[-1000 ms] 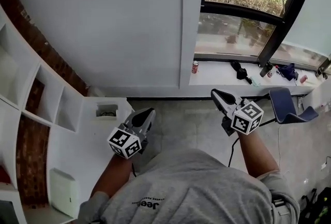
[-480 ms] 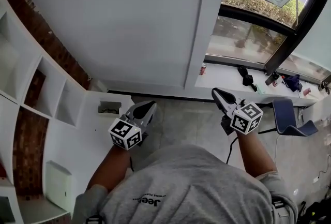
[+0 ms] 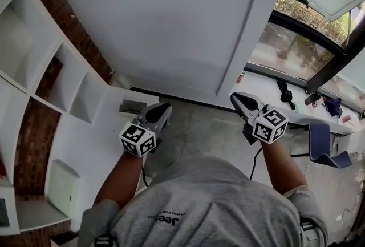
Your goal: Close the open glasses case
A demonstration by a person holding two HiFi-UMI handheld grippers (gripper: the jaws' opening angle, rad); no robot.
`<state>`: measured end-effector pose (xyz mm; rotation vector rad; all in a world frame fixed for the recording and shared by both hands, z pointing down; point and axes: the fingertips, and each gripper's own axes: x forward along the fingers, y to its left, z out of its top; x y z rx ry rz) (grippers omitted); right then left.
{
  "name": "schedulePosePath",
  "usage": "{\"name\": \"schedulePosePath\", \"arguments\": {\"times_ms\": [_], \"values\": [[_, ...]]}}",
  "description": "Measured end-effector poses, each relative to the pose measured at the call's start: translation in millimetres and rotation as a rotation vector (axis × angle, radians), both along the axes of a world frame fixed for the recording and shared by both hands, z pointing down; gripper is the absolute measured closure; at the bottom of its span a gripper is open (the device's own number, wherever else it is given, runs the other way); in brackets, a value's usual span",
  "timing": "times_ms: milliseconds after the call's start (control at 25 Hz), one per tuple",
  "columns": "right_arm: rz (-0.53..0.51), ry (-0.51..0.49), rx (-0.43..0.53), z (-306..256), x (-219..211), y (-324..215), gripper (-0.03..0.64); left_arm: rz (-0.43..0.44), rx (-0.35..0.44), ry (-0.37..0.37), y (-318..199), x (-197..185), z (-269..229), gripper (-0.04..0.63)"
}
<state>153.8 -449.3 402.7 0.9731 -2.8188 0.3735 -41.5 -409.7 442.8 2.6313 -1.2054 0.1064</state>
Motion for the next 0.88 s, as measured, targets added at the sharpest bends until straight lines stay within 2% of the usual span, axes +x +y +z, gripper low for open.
{"name": "schedulePosePath", "arguments": {"times_ms": [200, 400, 880], "values": [[-0.063, 0.001, -0.010, 8, -44, -7, 0.606, -0.024, -0.014, -0.037, 2, -36, 14, 0.519], [-0.120, 0.012, -0.031, 19, -87, -11, 0.606, -0.025, -0.036, -0.108, 6, -69, 30, 0.404], [-0.202, 0.049, -0.073, 50, -172, -18, 0.606, -0.022, -0.088, -0.325, -2, -158, 87, 0.308]]}}
